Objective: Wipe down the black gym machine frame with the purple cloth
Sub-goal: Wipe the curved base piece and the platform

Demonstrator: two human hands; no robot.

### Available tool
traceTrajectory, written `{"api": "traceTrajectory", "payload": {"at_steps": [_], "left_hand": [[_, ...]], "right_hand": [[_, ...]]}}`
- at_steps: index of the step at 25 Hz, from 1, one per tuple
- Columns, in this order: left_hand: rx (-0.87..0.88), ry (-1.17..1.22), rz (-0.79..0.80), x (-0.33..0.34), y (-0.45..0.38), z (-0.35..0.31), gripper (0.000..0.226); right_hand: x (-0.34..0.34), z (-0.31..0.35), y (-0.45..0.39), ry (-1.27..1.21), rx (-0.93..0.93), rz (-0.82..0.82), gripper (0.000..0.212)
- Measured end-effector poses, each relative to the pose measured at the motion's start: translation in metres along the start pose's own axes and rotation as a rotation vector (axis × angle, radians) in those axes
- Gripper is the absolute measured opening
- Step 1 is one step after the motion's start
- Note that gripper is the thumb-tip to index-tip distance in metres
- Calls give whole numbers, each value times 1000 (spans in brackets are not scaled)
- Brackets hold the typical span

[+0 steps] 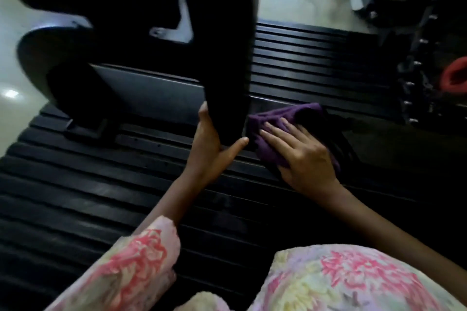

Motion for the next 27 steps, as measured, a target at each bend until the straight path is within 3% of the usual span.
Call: {"api": "traceTrajectory", "payload": {"at_steps": [4,9,11,13,15,17,18,20,24,27], "left_hand": [[4,-98,-5,-29,18,17,75],[-225,-308,-228,-120,6,71,65],[-308,-471,-194,-156,-8,95,60],[-375,-624,-54,-168,-12,119,62],[-385,-654,10,-165,-8,132,70],[-434,-579,-33,-162,-5,135,64],[-450,-555,-38,-160,-5,134,63],[-464,-547,-17,-162,-6,130,62],[-461,-579,31,-167,-4,134,57],[-457,-575,-2,-171,-2,132,55]], "right_hand": [[-21,23,13,-239,-45,-301,43],[-11,121,-44,-78,-523,-379,32],[3,150,-70,-16,-655,-410,32],[19,172,-102,114,-657,-442,31],[38,173,-136,308,-336,-325,34],[72,152,-148,416,70,100,48],[88,145,-146,404,166,254,59],[95,147,-155,344,189,314,70],[103,168,-207,65,95,428,65],[98,165,-211,19,115,437,65]]}}
Point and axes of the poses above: each hand's wrist, its own y-axis away from the middle knuckle, its own x-axis out of the palm, z = x × y, the point moved 6 cm from there along -y, towards the middle knuckle, and after that the axes turned 4 degrees about z, right-handed, at the moved point
